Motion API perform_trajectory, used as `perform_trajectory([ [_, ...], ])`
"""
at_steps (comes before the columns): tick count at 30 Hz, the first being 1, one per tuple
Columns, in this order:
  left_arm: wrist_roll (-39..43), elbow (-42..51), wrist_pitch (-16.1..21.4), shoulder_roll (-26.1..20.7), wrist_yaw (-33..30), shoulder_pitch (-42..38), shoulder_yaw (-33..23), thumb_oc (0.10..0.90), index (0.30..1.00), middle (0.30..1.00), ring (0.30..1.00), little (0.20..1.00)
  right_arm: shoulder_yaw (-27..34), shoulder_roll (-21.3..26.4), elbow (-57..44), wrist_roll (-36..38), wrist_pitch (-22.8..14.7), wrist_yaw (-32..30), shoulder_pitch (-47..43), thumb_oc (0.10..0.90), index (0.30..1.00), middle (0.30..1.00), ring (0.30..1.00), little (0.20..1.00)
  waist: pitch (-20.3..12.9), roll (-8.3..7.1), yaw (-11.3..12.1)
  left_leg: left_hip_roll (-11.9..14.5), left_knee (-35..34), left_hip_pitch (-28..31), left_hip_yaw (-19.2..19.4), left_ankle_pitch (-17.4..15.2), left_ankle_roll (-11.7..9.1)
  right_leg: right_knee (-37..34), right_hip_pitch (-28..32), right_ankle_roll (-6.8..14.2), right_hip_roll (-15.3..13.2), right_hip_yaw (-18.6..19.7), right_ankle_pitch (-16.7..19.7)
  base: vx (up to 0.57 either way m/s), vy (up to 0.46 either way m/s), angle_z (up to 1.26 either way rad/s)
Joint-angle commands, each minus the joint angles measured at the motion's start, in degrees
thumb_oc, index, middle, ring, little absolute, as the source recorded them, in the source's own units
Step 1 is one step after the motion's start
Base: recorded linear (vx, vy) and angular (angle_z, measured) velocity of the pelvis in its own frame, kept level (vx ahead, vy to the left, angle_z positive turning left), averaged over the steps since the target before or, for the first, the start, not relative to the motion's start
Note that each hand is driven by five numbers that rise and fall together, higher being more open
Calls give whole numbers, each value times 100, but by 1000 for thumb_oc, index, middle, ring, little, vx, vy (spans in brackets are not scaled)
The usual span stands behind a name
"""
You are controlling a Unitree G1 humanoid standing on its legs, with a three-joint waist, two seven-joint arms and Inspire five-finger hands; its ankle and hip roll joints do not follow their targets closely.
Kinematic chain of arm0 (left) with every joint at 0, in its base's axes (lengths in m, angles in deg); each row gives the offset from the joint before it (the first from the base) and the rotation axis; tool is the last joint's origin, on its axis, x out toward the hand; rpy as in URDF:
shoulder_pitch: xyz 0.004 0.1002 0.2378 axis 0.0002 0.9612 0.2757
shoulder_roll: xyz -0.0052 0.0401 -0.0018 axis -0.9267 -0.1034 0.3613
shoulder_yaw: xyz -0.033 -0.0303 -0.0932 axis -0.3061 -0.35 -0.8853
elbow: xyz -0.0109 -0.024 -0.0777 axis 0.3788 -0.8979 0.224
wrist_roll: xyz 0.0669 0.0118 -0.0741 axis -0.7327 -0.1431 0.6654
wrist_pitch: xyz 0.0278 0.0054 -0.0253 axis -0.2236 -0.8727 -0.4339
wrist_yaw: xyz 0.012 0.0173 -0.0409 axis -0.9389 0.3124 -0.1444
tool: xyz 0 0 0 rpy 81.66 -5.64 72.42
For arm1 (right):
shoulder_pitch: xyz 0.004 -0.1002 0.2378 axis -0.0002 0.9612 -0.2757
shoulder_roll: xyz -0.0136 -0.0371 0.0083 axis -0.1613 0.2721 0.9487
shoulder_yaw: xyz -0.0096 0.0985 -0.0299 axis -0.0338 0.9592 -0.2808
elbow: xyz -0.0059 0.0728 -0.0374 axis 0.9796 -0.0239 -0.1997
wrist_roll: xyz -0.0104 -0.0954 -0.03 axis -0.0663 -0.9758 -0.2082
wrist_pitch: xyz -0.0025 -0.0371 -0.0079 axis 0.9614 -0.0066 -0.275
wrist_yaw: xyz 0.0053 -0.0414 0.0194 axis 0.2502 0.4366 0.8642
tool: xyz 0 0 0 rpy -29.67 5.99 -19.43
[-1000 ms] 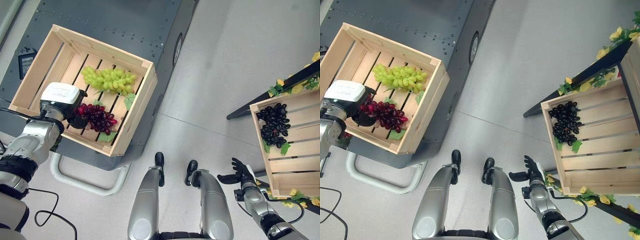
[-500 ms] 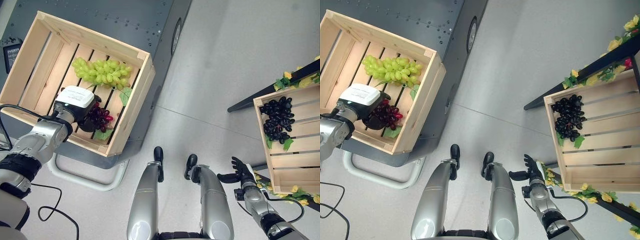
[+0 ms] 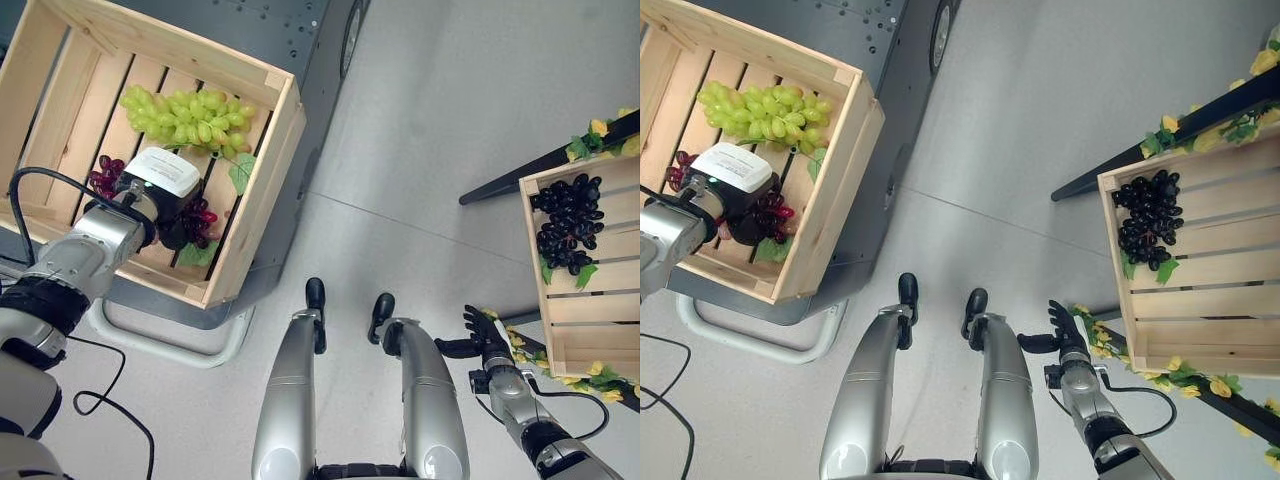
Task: Pick up the fruits from the basket on one side to the basket on the other side
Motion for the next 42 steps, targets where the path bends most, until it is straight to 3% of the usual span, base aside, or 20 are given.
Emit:
perform_trajectory([
  [1,-771,-521,-1049,-432,207,-65,-103,800,900,900,900,900,149,420,-228,365,-322,110,279,800,900,900,900,900,-72,-3,-21,61,41,181,240,-368,159,-411,83,93,-40,122,705,0,0,0],
  [7,-1290,-610,-1691,-573,581,-353,6,800,900,900,900,900,195,435,-592,601,-407,83,348,800,900,900,900,900,-72,-60,-26,61,201,-168,212,-393,164,-228,-231,82,-69,48,695,0,0,0],
  [11,-1208,-759,-1943,-513,825,-379,-8,800,900,900,900,900,209,428,-667,650,-429,17,352,800,900,900,900,900,-72,-70,-27,52,274,-302,192,-395,158,-135,-354,76,-79,23,685,-26,-11,4],
  [12,-1128,-762,-1941,-472,745,-307,-82,541,512,512,512,512,216,421,-691,657,-408,-9,347,800,900,900,900,900,-72,-67,-14,41,279,-315,175,-397,148,-115,-367,78,-80,19,676,-10,-13,3],
  [13,-1088,-762,-1915,-435,717,-248,-125,400,300,300,300,300,225,402,-681,663,-419,0,368,800,900,900,900,900,-72,-69,0,36,287,-281,168,-424,147,-97,-336,87,-81,16,654,0,0,0],
  [22,-834,-1036,-1345,-327,-132,45,-385,400,300,300,300,300,287,365,-670,650,-500,25,380,800,900,900,900,900,-72,-70,4,61,238,-52,177,-438,153,-147,-112,93,-65,14,623,-2,-7,-1],
  [29,-817,-807,-730,-564,-751,51,-411,400,300,300,300,300,395,393,-646,608,-536,46,441,800,900,900,900,900,-72,36,6,72,159,293,236,-456,145,-208,171,89,-92,40,587,0,0,0],
  [35,-465,-538,-587,-684,-1170,367,-675,400,300,300,300,300,460,376,-700,578,-463,-12,468,800,900,900,900,900,-72,149,42,36,53,656,273,-439,145,-293,471,89,-126,48,580,0,0,0],
  [38,445,-506,-686,-614,-1610,663,-993,400,300,300,300,300,478,353,-711,546,-448,-5,490,800,900,900,900,900,-72,180,56,11,-50,863,279,-415,146,-352,643,95,-134,55,574,0,0,0],
  [39,1443,-684,-588,-424,-2050,957,-1399,400,300,300,300,300,476,296,-743,511,-448,-25,540,800,900,900,900,900,-72,191,75,-8,-141,1087,283,-411,149,-393,828,105,-139,68,549,0,0,0],
  [40,1618,-706,-565,-407,-2107,997,-1455,400,300,300,300,300,471,293,-750,507,-451,-28,544,800,900,900,900,900,-72,192,70,-11,-157,1115,284,-406,149,-402,851,106,-140,68,549,0,0,0],
  [42,2590,-987,-120,-40,-2403,1396,-2194,400,300,300,300,300,494,199,-915,430,-381,-105,606,800,900,900,900,900,-72,188,85,-62,-347,1422,252,-347,149,-505,1104,129,-126,91,574,-1,-12,-2],
])
